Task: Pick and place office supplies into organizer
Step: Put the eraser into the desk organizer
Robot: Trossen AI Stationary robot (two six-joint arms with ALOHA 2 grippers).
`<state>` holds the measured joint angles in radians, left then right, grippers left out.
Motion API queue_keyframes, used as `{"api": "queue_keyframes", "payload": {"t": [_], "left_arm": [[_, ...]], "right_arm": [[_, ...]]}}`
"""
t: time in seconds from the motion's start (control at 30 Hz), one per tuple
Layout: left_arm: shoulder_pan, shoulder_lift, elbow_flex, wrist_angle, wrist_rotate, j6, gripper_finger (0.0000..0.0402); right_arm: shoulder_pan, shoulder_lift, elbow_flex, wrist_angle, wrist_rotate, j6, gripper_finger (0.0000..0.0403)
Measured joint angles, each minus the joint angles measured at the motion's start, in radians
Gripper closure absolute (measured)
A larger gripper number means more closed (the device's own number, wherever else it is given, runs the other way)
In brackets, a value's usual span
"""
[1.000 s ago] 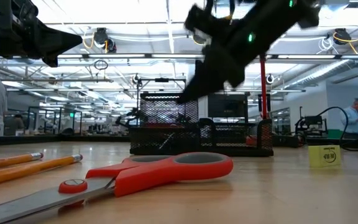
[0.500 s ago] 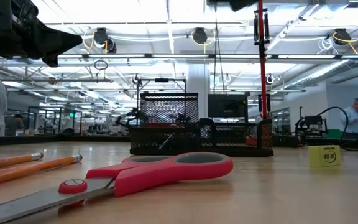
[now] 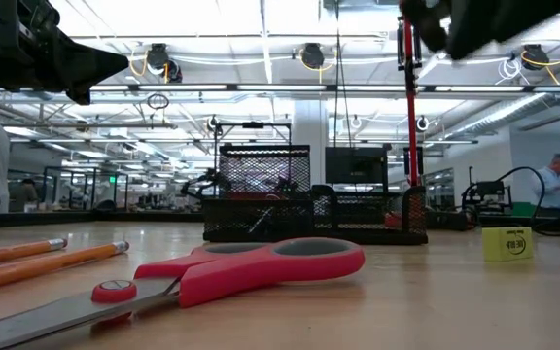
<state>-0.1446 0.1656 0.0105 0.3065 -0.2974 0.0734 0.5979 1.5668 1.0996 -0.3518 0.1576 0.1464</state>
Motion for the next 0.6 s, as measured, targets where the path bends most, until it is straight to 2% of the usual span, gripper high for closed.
{"api": "queue_keyframes", "payload": {"t": [0.3, 0.6], "left_arm": [[0.0, 0.0, 0.0, -0.001, 0.0, -0.002, 0.0378], [0.0, 0.0, 0.0, -0.014, 0.0, -0.001, 0.0378]], "right_arm": [[-0.056, 0.109, -0.001, -0.113, -0.104, 0.014, 0.0234], [-0.1, 0.114, 0.0, -0.163, -0.109, 0.03, 0.0226]]}}
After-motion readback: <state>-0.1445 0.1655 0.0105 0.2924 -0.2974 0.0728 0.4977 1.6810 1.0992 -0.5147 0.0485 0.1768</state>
